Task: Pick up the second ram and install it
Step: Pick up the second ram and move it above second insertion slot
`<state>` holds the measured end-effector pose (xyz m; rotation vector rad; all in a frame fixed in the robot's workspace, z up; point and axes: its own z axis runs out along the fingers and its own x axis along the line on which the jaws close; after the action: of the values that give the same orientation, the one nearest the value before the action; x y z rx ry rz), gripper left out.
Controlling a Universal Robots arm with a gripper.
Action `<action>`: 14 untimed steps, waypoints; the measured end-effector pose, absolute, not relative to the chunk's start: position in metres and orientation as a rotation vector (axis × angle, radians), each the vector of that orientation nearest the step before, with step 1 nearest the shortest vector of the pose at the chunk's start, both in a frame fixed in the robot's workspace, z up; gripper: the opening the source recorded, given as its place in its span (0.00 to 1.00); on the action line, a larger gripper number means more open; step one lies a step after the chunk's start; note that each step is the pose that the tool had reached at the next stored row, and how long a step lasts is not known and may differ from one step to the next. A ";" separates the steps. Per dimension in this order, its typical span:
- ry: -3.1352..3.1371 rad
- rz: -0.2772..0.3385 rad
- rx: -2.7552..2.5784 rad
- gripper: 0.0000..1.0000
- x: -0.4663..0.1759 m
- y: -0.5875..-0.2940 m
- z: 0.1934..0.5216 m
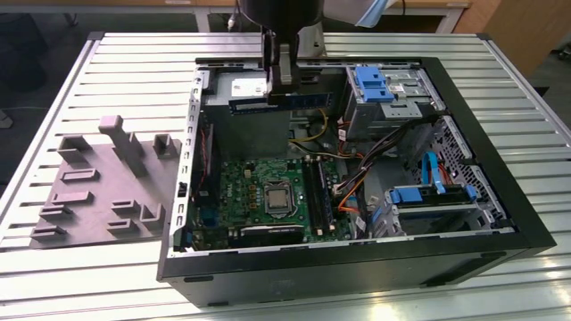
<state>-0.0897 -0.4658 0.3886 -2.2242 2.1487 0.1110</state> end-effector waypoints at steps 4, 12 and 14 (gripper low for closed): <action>2.152 0.112 -2.226 0.12 -0.088 -0.466 0.387; 2.156 0.115 -2.227 0.12 -0.084 -0.466 0.383; 2.156 0.116 -2.227 0.12 -0.083 -0.467 0.382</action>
<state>-0.0832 -0.4665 0.3820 -2.2273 2.1559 0.1160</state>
